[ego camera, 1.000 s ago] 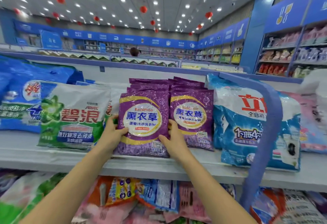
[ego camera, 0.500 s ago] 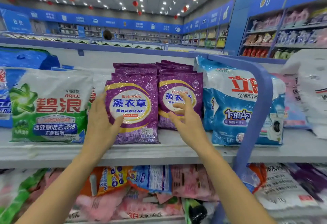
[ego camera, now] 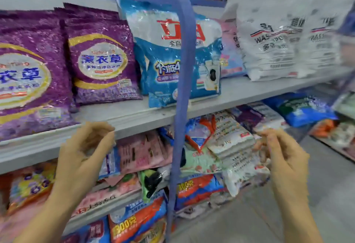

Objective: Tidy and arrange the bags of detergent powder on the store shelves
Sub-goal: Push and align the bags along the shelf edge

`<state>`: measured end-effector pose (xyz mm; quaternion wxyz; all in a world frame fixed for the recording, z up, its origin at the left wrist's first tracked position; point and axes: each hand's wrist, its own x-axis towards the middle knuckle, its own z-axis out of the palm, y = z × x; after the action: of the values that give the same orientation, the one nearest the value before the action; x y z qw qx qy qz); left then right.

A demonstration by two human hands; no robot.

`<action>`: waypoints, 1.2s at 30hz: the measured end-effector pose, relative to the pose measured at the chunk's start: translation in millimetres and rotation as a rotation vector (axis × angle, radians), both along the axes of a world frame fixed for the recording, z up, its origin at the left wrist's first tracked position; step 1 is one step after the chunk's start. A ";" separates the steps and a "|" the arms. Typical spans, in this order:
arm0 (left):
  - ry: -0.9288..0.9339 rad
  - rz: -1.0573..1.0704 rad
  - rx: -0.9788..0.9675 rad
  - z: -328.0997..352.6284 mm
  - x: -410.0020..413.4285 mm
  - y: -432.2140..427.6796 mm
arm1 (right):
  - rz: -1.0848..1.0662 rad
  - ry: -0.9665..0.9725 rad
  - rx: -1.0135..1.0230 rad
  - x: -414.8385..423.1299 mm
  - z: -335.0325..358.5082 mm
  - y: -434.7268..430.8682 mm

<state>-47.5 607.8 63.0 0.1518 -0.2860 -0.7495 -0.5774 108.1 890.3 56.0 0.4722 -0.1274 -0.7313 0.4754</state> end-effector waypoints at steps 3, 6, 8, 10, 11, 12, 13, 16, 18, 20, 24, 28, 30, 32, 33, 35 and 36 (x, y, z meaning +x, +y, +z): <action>-0.091 -0.106 -0.099 -24.9 11.6 33.4 | -0.082 -0.038 -0.092 37.5 -31.4 30.3; -0.231 -0.190 -0.124 -56.9 24.1 67.4 | -0.143 -0.093 -0.212 64.6 -60.3 64.6; -0.278 -0.203 -0.125 -77.5 31.8 92.3 | -0.184 -0.087 -0.257 76.4 -73.8 91.3; -0.345 -0.209 -0.101 -90.5 37.0 120.1 | -0.200 -0.097 -0.292 82.5 -84.9 120.8; -0.381 -0.214 -0.070 -95.5 38.4 135.6 | -0.200 -0.115 -0.310 83.4 -88.1 136.6; -0.405 -0.216 -0.052 -99.1 39.0 151.6 | -0.199 -0.131 -0.322 83.3 -91.0 153.8; -0.418 -0.203 -0.043 -101.4 39.4 168.2 | -0.197 -0.154 -0.325 82.0 -92.1 171.3; -0.471 -0.132 0.023 -104.4 35.8 217.0 | -0.193 -0.222 -0.303 74.1 -93.5 229.0; -0.494 -0.088 0.044 -108.9 32.5 247.5 | -0.156 -0.268 -0.299 64.5 -99.4 270.2; -0.513 -0.030 0.051 -115.9 31.5 273.9 | -0.107 -0.312 -0.292 50.0 -106.3 306.2; -0.566 0.070 0.049 -125.6 36.3 307.3 | -0.011 -0.411 -0.225 2.0 -133.0 359.5; -0.593 0.167 0.023 -125.9 38.9 321.9 | 0.045 -0.637 0.179 -61.2 -164.3 395.3; -0.586 0.192 0.009 -124.2 39.2 324.0 | 0.090 -0.675 0.559 -95.6 -174.2 402.3; -0.585 0.218 0.007 -120.7 41.2 326.5 | 0.208 -0.673 1.036 -127.2 -176.6 406.9; -0.590 0.240 0.009 -119.8 42.6 328.4 | 0.279 -0.640 1.240 -141.4 -179.0 412.7; -0.584 0.287 -0.018 -118.3 46.0 333.1 | 0.419 -0.604 1.521 -161.2 -178.3 427.9; -0.573 0.307 -0.049 -116.9 47.8 335.7 | 0.471 -0.632 1.612 -166.8 -177.9 435.0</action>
<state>0.3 943.6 -53.9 0.0130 0.0012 -0.8097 -0.5867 -58.7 1325.3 -121.9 0.0851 0.2711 -0.9462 -0.1550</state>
